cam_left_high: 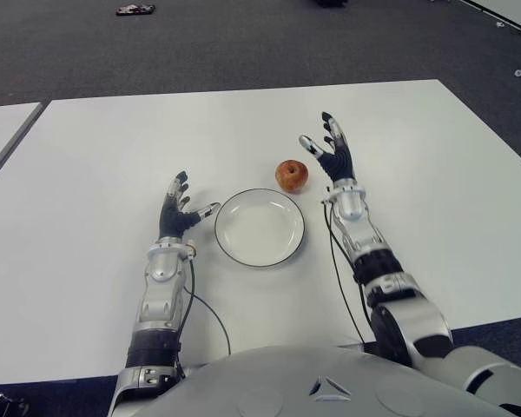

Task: Put the apples into the plate.

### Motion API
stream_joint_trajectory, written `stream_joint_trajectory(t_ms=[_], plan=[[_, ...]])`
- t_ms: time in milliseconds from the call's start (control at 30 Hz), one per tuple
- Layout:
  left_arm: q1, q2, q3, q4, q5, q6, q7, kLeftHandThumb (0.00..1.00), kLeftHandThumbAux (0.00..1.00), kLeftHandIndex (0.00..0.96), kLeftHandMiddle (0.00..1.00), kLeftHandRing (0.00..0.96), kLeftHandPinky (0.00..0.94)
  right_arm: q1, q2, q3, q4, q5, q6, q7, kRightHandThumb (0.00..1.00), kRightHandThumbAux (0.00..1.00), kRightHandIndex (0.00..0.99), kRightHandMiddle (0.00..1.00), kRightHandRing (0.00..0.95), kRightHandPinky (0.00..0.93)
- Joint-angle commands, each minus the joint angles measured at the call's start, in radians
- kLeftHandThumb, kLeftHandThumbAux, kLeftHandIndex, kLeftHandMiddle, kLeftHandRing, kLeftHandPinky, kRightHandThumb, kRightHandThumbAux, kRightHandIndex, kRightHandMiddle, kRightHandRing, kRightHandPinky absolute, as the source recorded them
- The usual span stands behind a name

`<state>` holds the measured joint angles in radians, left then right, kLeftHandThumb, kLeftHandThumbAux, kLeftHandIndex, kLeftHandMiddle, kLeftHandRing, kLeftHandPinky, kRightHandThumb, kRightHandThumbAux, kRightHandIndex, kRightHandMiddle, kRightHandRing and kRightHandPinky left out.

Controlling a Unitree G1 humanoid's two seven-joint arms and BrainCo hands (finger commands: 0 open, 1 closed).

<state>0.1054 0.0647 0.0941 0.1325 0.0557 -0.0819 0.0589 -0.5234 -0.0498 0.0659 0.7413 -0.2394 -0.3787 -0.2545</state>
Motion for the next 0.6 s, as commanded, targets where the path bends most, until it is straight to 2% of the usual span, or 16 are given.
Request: stream_joint_trajectory(t_ms=[33,367,600], plan=[[-0.013,-0.001,-0.016,0.021,0.0,-0.009,-0.012,0.0,0.198,0.0,0.0,0.0,0.0,-0.095,0.003,-0.002,0.076,0.005,-0.052,-0.004,0.158,0.446,0.0,0.0,0.0,0.0],[-0.006,-0.006,-0.038,-0.004,0.014,0.012,0.003,0.0,0.204,0.0,0.0,0.0,0.0,-0.227,-0.004,0.013,0.163,-0.011,-0.067,0.011,0.162,0.44,0.0,0.0,0.0,0.0],[-0.007,-0.006,-0.042,0.007,0.018,0.008,0.013,0.0,0.205,0.0,0.0,0.0,0.0,-0.308,0.002,0.052,0.264,-0.054,-0.085,-0.006,0.148,0.429,0.0,0.0,0.0,0.0]])
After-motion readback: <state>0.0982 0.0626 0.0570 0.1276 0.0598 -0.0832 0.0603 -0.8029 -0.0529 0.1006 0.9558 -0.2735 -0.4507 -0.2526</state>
